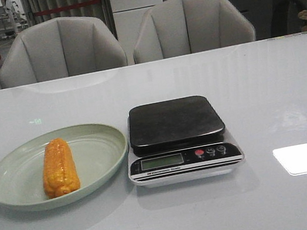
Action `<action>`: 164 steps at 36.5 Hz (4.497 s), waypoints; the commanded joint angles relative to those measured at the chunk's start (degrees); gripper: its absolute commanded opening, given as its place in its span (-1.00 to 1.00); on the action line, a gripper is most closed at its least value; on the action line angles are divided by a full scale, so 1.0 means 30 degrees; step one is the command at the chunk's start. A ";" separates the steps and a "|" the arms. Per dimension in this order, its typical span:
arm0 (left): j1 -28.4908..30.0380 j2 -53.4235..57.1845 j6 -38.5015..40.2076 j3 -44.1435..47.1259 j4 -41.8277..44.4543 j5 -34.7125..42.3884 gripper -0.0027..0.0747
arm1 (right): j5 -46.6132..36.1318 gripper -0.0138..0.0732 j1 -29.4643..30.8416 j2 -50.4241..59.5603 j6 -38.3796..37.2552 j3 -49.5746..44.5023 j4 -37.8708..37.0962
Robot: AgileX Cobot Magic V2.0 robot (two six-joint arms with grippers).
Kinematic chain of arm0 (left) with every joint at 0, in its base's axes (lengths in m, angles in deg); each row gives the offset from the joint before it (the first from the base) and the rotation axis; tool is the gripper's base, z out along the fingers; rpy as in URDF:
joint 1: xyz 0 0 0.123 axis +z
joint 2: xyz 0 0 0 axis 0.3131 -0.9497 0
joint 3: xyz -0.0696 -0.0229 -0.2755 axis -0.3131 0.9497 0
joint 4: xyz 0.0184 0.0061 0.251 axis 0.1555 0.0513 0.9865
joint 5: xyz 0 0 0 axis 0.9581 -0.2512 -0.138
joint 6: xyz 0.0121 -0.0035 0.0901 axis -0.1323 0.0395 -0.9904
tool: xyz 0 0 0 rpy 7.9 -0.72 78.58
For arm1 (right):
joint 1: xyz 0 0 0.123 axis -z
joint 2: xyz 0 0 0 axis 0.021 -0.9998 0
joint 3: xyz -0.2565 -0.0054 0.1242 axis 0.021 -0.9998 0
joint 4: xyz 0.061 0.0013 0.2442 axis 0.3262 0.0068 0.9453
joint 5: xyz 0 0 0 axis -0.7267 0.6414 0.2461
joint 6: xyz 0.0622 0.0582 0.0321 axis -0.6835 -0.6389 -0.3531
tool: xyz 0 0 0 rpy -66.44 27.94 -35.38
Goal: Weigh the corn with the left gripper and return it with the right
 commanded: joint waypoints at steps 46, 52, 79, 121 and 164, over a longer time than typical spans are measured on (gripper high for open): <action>-0.3046 -1.0803 0.0666 -1.0029 -0.0135 -0.7016 0.01 | -0.1586 -0.20 0.0099 0.0336 0.0110 -0.0190 -0.0213; -0.3090 -1.3142 0.0666 -1.1413 -0.1005 -0.7856 0.52 | -0.1586 -0.20 0.0099 0.0336 0.0110 -0.0190 -0.0213; -0.8734 -2.7666 0.1215 -1.7002 -0.2859 -0.8333 0.53 | -0.1589 -0.20 0.0099 0.0352 0.0110 -0.0190 -0.0213; -1.2832 -3.5464 0.1215 -2.6052 -0.4840 -0.9129 -0.63 | -0.1589 -0.20 0.0099 0.0352 0.0110 -0.0190 -0.0213; -0.9554 -2.3847 0.1215 -2.0300 -0.2372 -0.9338 0.44 | -0.1589 -0.20 0.0099 0.0352 0.0110 -0.0190 -0.0213</action>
